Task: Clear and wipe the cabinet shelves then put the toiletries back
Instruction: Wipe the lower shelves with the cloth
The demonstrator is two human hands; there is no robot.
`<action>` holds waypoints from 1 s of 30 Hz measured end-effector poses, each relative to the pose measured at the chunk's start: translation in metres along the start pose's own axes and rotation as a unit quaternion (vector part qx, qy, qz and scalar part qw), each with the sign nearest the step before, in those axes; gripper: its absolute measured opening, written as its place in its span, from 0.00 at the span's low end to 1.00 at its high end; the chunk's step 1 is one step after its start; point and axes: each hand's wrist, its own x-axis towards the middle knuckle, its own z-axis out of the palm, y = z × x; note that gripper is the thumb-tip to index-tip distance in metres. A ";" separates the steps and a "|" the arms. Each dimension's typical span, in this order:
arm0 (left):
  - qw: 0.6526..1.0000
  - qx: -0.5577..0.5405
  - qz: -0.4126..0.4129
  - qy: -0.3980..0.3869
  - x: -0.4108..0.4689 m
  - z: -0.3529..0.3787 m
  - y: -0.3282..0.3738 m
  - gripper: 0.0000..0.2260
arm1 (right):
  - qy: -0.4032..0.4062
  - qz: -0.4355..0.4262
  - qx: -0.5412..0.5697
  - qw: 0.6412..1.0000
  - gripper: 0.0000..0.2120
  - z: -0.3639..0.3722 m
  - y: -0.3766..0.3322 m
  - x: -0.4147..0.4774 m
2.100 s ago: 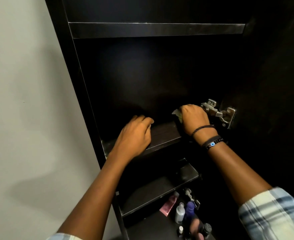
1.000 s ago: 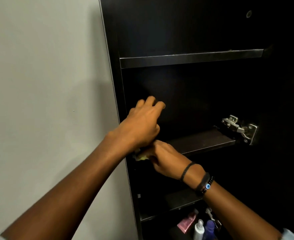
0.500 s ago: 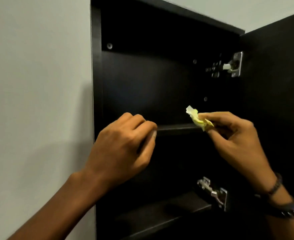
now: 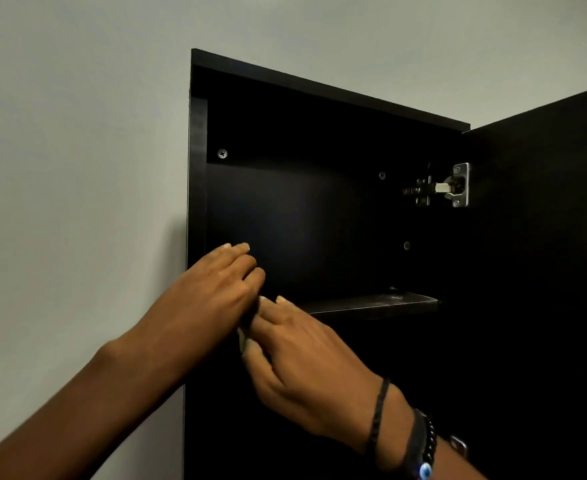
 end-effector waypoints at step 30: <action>0.990 0.096 -0.009 -0.099 -0.015 -0.031 -0.026 0.24 | -0.163 0.040 0.011 0.986 0.14 0.002 0.049 0.079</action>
